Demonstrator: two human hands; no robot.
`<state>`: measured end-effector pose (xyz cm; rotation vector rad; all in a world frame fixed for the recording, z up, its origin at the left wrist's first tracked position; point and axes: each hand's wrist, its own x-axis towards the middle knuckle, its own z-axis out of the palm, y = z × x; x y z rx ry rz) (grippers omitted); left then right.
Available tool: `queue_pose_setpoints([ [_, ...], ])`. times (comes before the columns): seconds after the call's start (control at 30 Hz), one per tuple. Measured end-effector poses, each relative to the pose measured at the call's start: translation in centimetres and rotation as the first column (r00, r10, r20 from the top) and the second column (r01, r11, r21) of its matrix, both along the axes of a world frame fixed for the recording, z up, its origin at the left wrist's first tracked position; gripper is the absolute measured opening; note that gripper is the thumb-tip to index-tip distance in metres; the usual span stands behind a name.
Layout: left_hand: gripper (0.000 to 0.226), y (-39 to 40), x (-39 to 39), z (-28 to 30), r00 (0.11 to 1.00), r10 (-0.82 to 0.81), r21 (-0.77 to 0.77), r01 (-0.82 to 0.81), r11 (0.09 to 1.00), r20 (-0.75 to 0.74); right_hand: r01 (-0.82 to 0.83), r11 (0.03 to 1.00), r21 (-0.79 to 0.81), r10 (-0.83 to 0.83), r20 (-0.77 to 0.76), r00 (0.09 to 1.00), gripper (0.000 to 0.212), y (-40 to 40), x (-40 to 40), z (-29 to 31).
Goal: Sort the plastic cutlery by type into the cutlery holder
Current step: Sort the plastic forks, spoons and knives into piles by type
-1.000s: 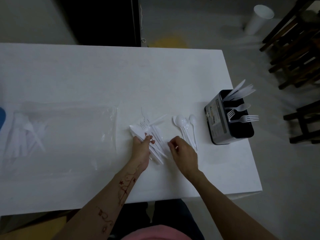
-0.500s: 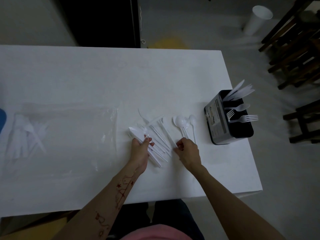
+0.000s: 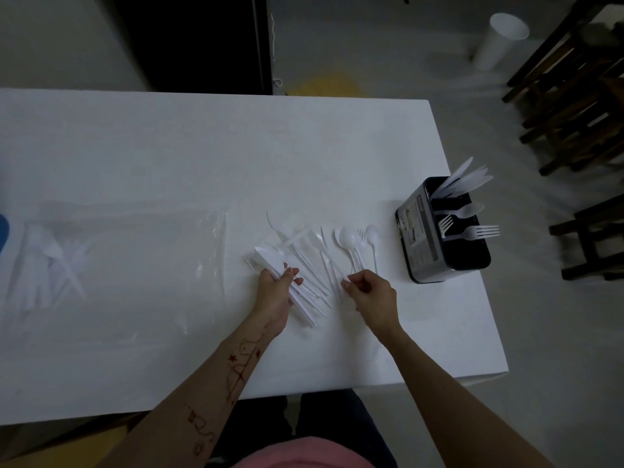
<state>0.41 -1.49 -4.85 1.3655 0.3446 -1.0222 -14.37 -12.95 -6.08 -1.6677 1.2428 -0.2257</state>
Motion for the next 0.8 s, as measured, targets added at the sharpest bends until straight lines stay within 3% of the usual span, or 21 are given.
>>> queue_pose_setpoints([
  [0.37,0.02,-0.3,0.3,0.2,0.991,-0.015,-0.081,0.004,0.997,-0.133,0.127,0.991,0.036,-0.132,0.201,0.971,0.013,1.7,-0.2,0.4],
  [0.47,0.018,-0.5,0.2,0.3,0.992,-0.005,-0.077,-0.005,0.997,-0.13,0.051,0.994,0.097,-0.069,0.188,0.98,0.014,1.7,-0.1,0.4],
  [0.7,0.043,-1.4,0.2,-0.2,0.995,-0.029,-0.07,0.022,0.997,-0.097,-0.106,0.99,0.096,0.089,0.166,0.982,0.016,1.9,-0.1,0.3],
  [0.8,0.038,-2.0,0.1,-0.3,0.997,-0.007,-0.045,0.004,0.999,-0.079,-0.129,0.988,0.084,0.115,0.157,0.981,0.016,1.5,-0.2,0.4],
])
